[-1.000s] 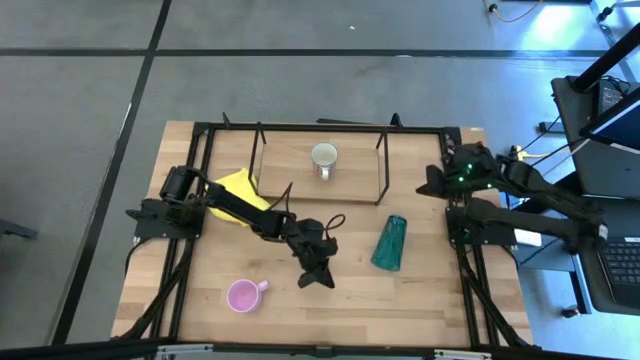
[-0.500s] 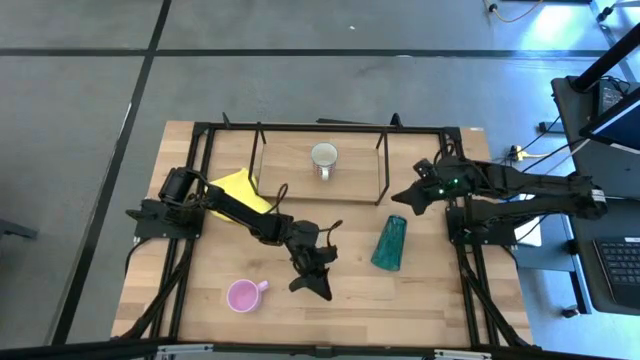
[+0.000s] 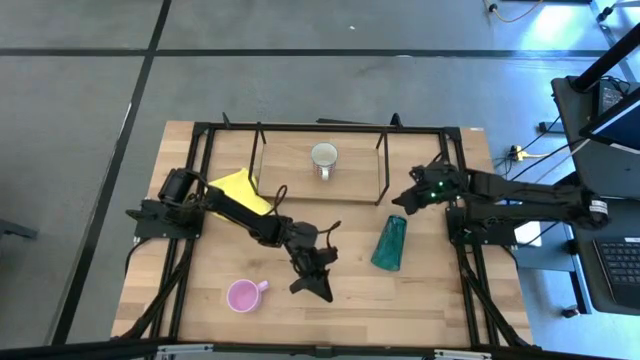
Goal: Stack small to large cups/mugs on shelf
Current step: Put the blue cup on the shelf
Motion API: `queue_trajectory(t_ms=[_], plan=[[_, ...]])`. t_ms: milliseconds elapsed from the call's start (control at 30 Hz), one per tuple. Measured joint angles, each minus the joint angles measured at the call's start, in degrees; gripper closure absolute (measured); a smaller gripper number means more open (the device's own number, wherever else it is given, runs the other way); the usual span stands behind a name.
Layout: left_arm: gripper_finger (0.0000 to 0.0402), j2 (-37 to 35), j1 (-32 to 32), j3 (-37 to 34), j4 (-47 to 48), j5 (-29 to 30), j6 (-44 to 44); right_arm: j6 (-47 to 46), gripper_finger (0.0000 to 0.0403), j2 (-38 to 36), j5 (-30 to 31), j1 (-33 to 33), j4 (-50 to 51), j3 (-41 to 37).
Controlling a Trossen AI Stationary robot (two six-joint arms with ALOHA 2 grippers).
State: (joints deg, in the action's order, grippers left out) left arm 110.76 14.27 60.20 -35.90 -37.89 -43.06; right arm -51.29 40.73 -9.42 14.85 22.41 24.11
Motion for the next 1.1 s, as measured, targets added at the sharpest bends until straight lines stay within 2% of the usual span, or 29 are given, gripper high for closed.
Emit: queue_trajectory(t_ms=[100,233,500,900,1100], plan=[[0.0388,0.0,0.5,0.0,4.4,2.3,0.9,-2.4,0.0401,-0.4,2.3,1.3,1.1,-1.3],[0.0388,0.0,0.8,0.0,9.6,4.3,2.6,-5.7,0.0402,-0.4,7.6,2.2,9.2,-1.3],[0.0388,0.0,0.8,0.0,10.2,7.1,2.7,-9.5,0.0402,-0.4,4.8,1.5,17.7,-1.3],[0.0388,0.0,0.8,0.0,9.6,8.5,3.1,-15.7,0.0402,1.8,6.8,-4.6,17.6,-1.3],[0.0388,0.0,0.8,0.0,9.5,8.5,3.1,-17.2,0.0402,5.0,7.4,-7.4,13.3,-1.3]])
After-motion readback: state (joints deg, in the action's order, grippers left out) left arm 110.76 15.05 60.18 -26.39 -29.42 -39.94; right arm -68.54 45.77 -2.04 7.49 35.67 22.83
